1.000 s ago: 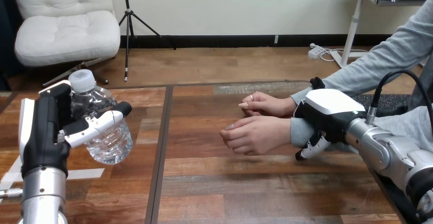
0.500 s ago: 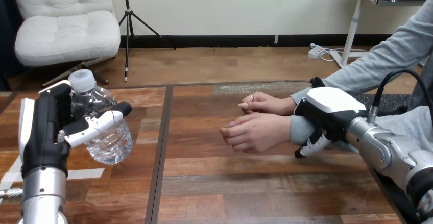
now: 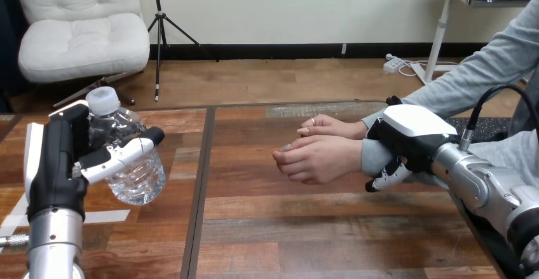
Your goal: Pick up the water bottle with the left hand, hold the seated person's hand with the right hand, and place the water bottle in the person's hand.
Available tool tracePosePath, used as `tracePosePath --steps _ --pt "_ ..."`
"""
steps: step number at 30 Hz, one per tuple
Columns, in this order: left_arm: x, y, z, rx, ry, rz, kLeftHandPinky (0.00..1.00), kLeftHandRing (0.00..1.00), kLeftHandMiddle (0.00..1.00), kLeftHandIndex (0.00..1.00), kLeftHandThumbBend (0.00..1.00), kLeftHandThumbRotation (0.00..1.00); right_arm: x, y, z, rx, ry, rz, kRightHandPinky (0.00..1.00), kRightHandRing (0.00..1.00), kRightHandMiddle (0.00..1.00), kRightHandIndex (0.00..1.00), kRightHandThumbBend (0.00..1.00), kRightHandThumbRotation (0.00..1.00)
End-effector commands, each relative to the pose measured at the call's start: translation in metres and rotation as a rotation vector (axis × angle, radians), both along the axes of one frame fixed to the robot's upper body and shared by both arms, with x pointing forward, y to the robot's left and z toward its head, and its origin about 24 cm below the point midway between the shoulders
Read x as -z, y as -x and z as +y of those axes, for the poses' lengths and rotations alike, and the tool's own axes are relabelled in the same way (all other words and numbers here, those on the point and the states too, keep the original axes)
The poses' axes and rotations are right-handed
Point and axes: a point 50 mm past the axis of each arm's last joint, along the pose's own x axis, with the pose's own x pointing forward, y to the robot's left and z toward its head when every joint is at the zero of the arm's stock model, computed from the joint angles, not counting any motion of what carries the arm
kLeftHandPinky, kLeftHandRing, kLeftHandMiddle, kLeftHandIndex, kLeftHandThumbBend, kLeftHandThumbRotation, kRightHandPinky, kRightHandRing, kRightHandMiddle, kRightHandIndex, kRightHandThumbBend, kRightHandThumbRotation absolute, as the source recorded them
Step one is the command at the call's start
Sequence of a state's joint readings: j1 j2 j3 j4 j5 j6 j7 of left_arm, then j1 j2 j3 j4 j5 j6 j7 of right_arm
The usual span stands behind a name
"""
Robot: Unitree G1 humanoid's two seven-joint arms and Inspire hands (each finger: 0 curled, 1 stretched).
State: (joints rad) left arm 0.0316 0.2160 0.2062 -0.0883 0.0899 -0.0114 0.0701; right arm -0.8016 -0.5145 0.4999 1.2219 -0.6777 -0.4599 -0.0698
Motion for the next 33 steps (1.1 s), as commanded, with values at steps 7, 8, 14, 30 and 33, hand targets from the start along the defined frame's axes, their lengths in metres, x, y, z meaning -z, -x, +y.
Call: tracePosePath --steps 7,8,14,30,33 --pt "-0.027 -0.010 -0.010 0.053 -0.037 -0.125 0.30 0.36 0.41 0.43 0.66 0.00 -0.051 -0.020 0.008 -0.046 -0.063 -0.189 0.20 0.25 0.31 0.31 0.70 0.00" --pt "-0.027 -0.010 -0.010 0.056 -0.034 -0.124 0.30 0.36 0.41 0.43 0.66 0.00 -0.052 -0.021 0.008 -0.047 -0.067 -0.190 0.20 0.25 0.31 0.31 0.70 0.00" --pt "-0.027 -0.012 -0.011 0.067 -0.028 -0.123 0.30 0.35 0.41 0.43 0.65 0.00 -0.056 -0.021 0.010 -0.057 -0.088 -0.197 0.18 0.23 0.30 0.31 0.70 0.00" --pt "-0.029 -0.017 -0.016 0.092 -0.012 -0.134 0.29 0.35 0.40 0.42 0.66 0.00 -0.062 -0.022 0.016 -0.081 -0.098 -0.207 0.18 0.23 0.30 0.32 0.69 0.00" --pt "-0.030 -0.018 -0.017 0.097 -0.002 -0.136 0.29 0.35 0.40 0.42 0.66 0.00 -0.062 -0.023 0.017 -0.083 -0.102 -0.207 0.18 0.24 0.31 0.33 0.68 0.00"
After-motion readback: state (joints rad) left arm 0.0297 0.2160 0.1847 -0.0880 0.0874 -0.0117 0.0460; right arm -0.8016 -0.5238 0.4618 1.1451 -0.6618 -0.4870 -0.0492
